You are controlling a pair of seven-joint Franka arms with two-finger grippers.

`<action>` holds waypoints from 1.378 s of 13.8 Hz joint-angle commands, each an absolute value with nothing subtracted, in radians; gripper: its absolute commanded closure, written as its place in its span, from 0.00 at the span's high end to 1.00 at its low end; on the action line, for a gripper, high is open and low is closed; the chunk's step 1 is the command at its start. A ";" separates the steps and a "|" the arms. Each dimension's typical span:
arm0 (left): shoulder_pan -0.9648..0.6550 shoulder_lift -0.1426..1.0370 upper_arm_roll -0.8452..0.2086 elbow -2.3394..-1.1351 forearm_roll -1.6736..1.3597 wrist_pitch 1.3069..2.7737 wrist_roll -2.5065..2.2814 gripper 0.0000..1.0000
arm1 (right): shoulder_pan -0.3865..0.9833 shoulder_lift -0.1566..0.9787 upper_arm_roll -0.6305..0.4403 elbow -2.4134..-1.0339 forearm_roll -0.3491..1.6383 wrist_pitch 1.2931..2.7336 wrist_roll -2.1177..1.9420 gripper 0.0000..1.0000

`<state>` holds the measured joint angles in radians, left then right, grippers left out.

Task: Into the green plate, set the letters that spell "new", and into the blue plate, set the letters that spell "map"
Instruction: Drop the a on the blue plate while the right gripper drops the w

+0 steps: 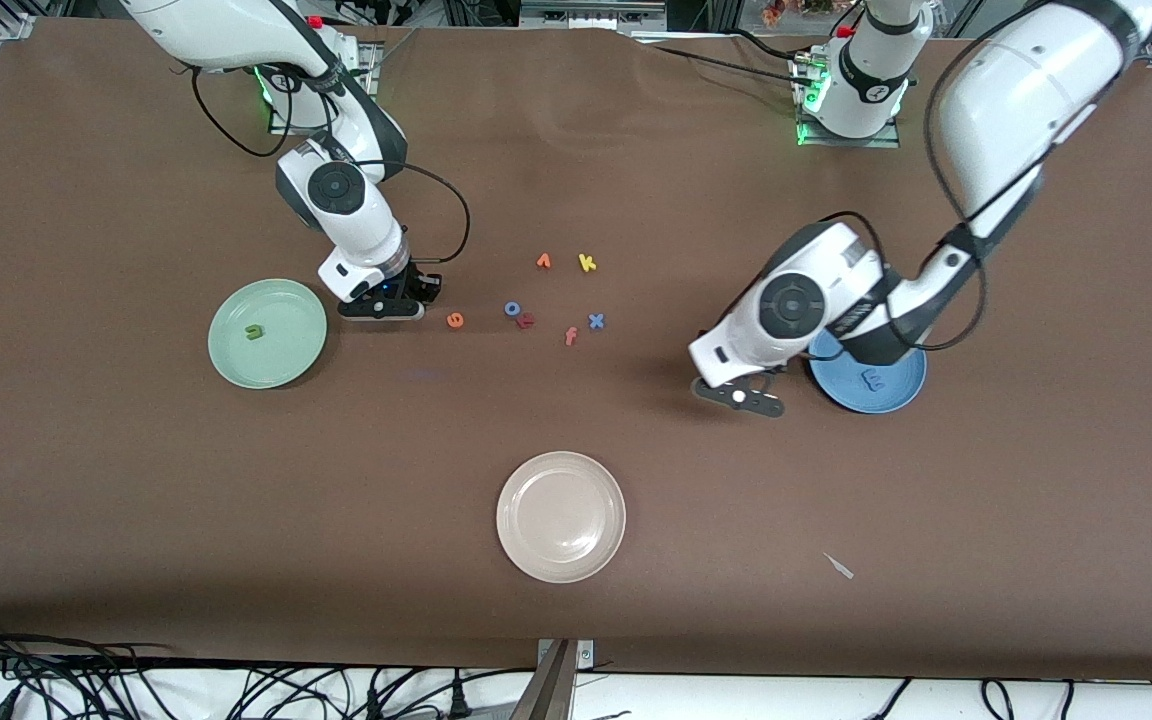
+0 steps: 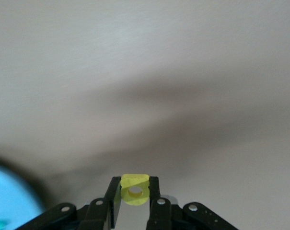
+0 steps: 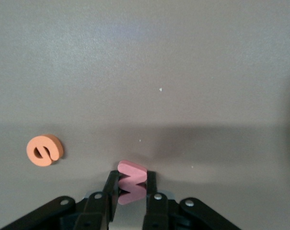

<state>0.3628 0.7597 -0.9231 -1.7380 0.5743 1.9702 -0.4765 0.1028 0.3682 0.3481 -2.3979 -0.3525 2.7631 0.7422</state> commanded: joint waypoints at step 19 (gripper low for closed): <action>0.788 0.739 -1.179 -1.786 0.588 1.732 -0.299 1.00 | 0.103 0.207 0.217 -2.415 -0.331 2.585 0.642 0.66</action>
<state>0.7917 0.7671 -1.1179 -1.8515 0.5743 1.8282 -0.2921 0.0989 0.2018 0.1361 -2.4212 -0.3478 2.5869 0.4971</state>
